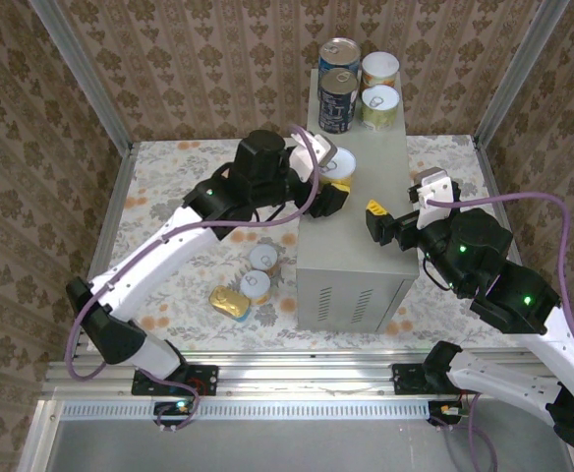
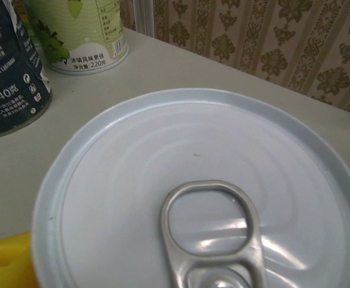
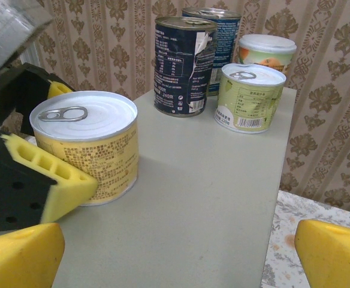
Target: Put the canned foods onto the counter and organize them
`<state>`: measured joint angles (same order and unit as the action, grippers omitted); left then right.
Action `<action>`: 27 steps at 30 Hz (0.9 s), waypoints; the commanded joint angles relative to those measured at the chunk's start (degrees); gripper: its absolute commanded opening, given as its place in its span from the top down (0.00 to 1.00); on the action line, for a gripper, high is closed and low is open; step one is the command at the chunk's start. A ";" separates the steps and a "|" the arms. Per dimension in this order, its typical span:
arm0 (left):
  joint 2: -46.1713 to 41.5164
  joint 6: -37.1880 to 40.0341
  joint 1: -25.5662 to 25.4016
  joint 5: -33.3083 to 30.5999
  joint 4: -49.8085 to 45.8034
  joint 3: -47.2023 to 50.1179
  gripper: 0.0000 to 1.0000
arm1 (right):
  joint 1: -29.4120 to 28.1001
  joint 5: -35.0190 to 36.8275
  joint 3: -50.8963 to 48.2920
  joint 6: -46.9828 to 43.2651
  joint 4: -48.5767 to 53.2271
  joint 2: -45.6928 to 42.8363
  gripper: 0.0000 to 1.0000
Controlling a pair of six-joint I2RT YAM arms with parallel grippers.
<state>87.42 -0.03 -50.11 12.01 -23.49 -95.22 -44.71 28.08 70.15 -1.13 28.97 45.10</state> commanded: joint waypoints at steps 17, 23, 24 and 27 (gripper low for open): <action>8.22 0.32 3.85 0.38 4.39 -4.97 0.22 | 0.75 1.72 -0.89 0.16 0.74 -1.86 0.00; 11.08 0.43 5.05 1.15 3.80 -8.05 0.23 | 1.35 1.64 -1.33 0.13 0.55 -1.81 0.00; 11.36 0.47 5.19 1.33 3.78 -8.40 0.22 | 1.37 1.64 -1.40 0.16 0.56 -1.77 0.00; 12.13 0.39 5.33 1.76 3.69 -9.07 0.22 | 1.78 1.44 -1.70 0.31 0.39 -1.78 0.00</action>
<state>98.13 0.27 -45.25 12.38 -17.50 -102.87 -43.48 28.18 69.10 -1.13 29.02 43.75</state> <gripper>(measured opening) 0.777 0.999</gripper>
